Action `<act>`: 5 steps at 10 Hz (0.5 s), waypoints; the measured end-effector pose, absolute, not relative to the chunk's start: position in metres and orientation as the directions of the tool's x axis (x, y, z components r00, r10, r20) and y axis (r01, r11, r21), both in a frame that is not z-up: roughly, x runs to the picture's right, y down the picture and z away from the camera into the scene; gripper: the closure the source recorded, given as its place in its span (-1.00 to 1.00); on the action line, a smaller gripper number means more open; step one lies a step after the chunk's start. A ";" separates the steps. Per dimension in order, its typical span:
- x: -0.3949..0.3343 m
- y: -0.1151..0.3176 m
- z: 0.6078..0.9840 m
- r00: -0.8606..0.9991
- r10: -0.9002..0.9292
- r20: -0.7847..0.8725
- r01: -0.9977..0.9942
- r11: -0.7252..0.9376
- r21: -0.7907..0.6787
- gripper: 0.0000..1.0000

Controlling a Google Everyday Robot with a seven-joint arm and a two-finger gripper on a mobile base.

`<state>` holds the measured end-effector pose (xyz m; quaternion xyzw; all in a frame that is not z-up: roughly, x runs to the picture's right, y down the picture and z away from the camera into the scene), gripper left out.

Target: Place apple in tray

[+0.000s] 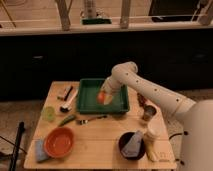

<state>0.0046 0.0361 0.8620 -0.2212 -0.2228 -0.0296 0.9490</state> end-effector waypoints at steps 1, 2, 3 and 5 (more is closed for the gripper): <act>0.006 0.035 0.863 0.900 0.046 0.433 0.150 0.901 -0.408 1.00; 0.009 0.033 0.865 0.902 0.051 0.429 0.143 0.901 -0.409 1.00; 0.012 0.032 0.867 0.904 0.058 0.423 0.136 0.901 -0.412 1.00; 0.015 0.030 0.869 0.906 0.065 0.419 0.127 0.901 -0.414 0.97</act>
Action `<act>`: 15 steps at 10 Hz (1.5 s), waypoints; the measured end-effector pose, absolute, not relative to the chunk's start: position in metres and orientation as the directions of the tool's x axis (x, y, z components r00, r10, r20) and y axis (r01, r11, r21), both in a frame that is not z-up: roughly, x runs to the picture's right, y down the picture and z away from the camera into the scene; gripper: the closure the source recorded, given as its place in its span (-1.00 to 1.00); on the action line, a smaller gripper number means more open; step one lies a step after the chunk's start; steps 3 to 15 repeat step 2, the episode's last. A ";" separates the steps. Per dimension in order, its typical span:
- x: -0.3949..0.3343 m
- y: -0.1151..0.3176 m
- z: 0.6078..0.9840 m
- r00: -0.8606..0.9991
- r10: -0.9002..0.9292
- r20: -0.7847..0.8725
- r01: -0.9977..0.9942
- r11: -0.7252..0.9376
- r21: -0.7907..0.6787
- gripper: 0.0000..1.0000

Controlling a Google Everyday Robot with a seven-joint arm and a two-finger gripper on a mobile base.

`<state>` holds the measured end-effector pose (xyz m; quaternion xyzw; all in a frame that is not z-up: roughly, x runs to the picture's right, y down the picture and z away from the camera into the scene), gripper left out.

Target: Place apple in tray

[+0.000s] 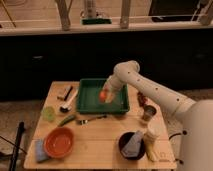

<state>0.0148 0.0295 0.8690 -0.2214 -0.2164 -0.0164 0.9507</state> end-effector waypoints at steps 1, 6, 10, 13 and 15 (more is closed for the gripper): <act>0.016 0.028 0.870 0.907 0.070 0.415 0.121 0.902 -0.415 0.81; 0.016 0.027 0.871 0.908 0.071 0.412 0.118 0.902 -0.415 0.61; 0.016 0.027 0.871 0.908 0.071 0.412 0.118 0.902 -0.415 0.61; 0.016 0.027 0.871 0.908 0.071 0.412 0.118 0.902 -0.415 0.61; 0.016 0.027 0.871 0.908 0.071 0.412 0.118 0.902 -0.415 0.61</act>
